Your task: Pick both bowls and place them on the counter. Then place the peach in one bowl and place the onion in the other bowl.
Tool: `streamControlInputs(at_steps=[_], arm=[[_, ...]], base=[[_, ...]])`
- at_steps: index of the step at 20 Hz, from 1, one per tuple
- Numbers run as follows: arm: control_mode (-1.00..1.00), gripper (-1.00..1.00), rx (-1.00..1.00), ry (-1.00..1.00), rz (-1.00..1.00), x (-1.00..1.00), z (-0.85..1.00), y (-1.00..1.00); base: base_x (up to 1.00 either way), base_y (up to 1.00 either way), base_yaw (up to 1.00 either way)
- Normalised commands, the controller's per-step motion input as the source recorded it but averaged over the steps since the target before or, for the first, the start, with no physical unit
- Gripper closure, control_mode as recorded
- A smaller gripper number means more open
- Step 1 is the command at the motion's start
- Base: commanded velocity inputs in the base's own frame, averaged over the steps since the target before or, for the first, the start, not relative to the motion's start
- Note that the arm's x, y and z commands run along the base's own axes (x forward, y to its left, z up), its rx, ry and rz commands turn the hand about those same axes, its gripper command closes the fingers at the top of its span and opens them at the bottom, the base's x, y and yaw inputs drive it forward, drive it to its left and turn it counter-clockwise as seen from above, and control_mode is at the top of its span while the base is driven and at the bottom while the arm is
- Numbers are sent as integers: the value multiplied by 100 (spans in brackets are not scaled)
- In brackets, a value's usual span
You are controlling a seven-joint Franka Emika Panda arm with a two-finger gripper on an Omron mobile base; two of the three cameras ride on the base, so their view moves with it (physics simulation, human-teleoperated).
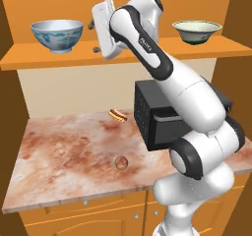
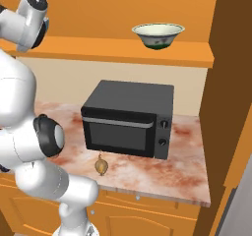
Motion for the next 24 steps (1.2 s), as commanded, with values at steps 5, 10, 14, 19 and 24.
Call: streamControlInputs(at_steps=[5,10,14,19,24], arm=[[-100,-100,0,4,0,32,1,17],[-100,-100,-1,7,0,28,0,15],[-100,-100,-5,0,0,36,-2,17],[-100,-100,-2,0,0,30,-4,18],[-100,-100,-1,0,0,38,-3,13]], base=[[0,0,0],[0,0,0],[0,0,0],[0,0,0],[0,0,0]])
